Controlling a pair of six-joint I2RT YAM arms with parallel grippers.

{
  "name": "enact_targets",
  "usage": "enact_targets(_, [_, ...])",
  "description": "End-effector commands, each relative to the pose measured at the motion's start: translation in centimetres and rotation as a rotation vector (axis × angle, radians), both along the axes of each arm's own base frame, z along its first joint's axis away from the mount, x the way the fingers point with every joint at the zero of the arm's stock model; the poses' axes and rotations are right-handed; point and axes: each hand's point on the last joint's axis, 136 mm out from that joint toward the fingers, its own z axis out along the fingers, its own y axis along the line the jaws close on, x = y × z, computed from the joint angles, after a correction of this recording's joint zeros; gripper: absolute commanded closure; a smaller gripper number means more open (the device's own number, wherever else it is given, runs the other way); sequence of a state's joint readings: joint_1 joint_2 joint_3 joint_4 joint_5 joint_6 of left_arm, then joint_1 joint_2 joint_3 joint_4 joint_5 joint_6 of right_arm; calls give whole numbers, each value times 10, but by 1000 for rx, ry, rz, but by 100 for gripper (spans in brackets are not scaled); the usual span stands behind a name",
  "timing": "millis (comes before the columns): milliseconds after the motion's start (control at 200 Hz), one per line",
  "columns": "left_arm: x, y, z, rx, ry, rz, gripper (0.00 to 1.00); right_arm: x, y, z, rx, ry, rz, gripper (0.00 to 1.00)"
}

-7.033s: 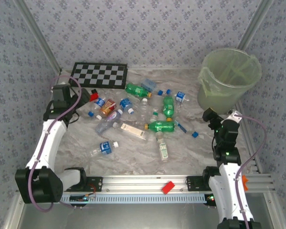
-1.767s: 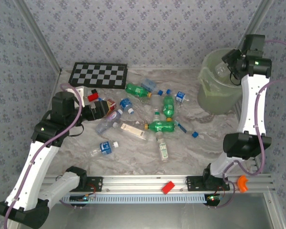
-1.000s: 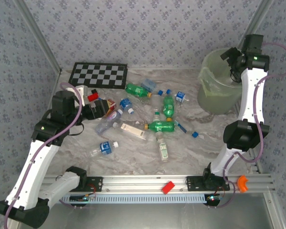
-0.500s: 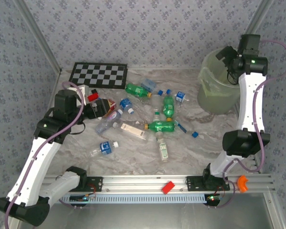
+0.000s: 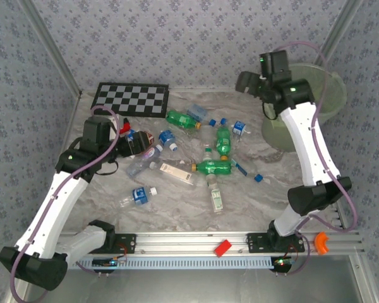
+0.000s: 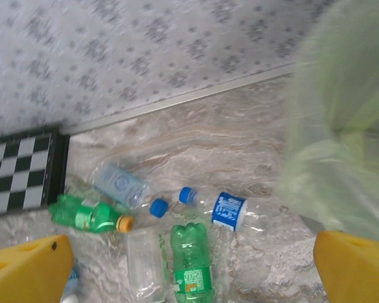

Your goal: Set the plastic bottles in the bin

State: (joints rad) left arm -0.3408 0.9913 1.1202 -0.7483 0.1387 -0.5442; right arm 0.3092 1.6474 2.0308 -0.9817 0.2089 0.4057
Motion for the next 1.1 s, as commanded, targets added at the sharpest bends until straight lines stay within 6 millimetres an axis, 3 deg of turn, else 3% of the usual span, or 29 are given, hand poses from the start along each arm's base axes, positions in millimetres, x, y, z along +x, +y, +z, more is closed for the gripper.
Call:
enact_targets(0, [1, 1, -1, -14, 10, 30, 0, 12, 29, -20, -168, 16, 127, 0])
enact_targets(125, [-2, 2, -6, -9, 32, 36, 0, 18, 70, -51, -275, 75, 256, 1])
enact_targets(245, [-6, 3, -7, -5, 45, 35, 0, 20, 91, -86, -303, 177, 322, 0])
enact_targets(435, [-12, 2, -8, -1, 45, 20, 0, 9, 104, -143, -301, 320, 364, 4])
enact_targets(630, [-15, -2, -14, 2, 60, 3, 0, -22, 103, -187, -256, 442, 376, 14])
enact_targets(760, [-13, -4, -15, -2, 56, -4, 0, -45, 107, -209, -223, 473, 431, 15])
enact_targets(1099, [-7, -16, -11, -2, 53, -53, 0, -118, 122, -248, -329, 534, 670, 14])
